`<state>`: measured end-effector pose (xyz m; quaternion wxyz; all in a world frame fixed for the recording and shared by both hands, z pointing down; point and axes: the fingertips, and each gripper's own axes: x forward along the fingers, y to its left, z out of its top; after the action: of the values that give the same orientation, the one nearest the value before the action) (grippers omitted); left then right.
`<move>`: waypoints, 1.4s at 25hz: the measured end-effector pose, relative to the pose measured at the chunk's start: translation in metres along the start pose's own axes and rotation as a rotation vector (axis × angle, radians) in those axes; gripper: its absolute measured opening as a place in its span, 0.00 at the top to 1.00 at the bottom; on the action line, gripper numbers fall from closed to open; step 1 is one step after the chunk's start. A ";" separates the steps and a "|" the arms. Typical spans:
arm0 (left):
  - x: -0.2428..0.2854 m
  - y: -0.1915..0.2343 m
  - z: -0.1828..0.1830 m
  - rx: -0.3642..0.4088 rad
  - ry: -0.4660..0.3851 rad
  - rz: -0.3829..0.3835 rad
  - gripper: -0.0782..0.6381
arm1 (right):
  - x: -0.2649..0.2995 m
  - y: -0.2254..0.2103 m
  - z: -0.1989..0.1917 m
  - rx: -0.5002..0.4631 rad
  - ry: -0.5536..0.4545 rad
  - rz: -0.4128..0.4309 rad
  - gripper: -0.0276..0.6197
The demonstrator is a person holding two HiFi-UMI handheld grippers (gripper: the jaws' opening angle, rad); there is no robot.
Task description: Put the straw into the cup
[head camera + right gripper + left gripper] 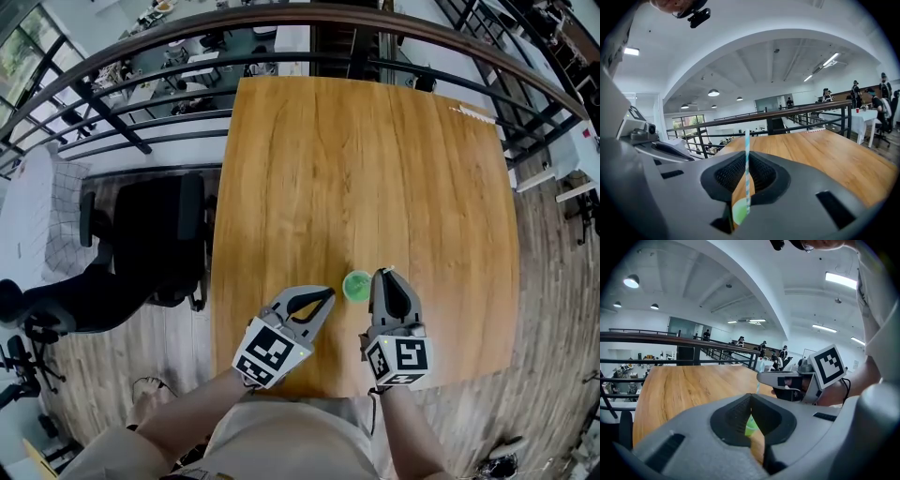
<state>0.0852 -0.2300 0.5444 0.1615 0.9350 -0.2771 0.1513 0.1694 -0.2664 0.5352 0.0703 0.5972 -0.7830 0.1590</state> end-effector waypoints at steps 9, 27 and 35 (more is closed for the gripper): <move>0.012 0.003 -0.017 -0.023 0.043 -0.008 0.87 | 0.017 -0.007 -0.034 -0.017 0.052 0.012 0.91; 0.013 0.003 -0.031 -0.070 0.076 -0.001 0.87 | 0.020 -0.009 -0.059 0.033 0.129 0.007 0.90; 0.008 -0.005 -0.020 -0.044 0.063 -0.007 0.87 | 0.004 -0.011 -0.042 0.029 0.097 -0.009 0.90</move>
<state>0.0908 -0.2220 0.5648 0.1912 0.9269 -0.2720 0.1741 0.1752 -0.2589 0.5781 0.1004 0.5934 -0.7735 0.1987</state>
